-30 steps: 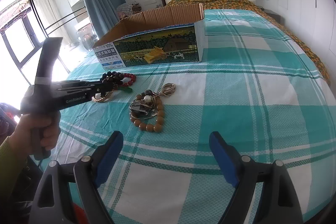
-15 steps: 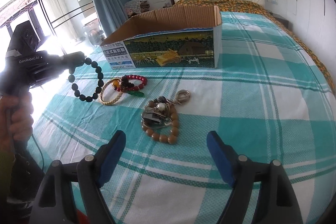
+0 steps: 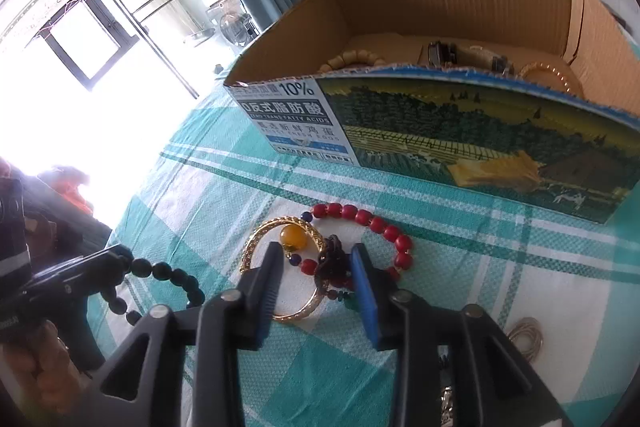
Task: Organize jewelry
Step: 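Grasp the black bead bracelet with left tool while right tool grasps a green pendant charm, then carry both held pieces over the cardboard box and open both tools inside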
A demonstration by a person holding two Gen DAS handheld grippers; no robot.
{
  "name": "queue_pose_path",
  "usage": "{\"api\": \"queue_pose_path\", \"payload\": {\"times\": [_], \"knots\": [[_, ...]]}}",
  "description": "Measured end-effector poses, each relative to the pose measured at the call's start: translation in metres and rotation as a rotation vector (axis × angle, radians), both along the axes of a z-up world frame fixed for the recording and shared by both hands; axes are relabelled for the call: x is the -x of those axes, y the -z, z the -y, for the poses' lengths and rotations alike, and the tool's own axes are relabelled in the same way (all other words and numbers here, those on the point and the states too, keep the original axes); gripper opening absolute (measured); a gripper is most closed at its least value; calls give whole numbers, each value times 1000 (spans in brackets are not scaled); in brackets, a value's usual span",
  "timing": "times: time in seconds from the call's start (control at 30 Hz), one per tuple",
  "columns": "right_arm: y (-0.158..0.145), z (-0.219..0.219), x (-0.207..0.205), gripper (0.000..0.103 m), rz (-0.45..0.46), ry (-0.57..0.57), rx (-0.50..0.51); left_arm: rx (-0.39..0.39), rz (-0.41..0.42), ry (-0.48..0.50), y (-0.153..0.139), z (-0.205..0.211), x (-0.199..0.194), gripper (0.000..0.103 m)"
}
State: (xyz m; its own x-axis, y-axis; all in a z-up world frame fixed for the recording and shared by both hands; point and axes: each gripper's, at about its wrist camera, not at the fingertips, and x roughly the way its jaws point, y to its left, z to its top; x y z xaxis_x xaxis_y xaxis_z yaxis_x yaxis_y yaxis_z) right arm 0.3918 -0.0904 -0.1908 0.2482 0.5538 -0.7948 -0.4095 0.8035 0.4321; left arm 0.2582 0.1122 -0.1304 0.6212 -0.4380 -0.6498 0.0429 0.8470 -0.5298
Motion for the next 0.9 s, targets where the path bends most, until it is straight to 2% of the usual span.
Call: {"api": "queue_pose_path", "payload": {"times": [0.17,0.4,0.67,0.9], "knots": [[-23,24,5,11,13,49,-81,-7,2,-2,0,-1,2,11],[-74,48,24,11,102,64,-103,5,-5,-3,-9,6,-2,11],[-114,83,31,11,163,106,-74,-35,1,0,-46,20,-16,11],[-150,103,-5,11,207,133,-27,-81,51,49,-93,39,-60,11]]}}
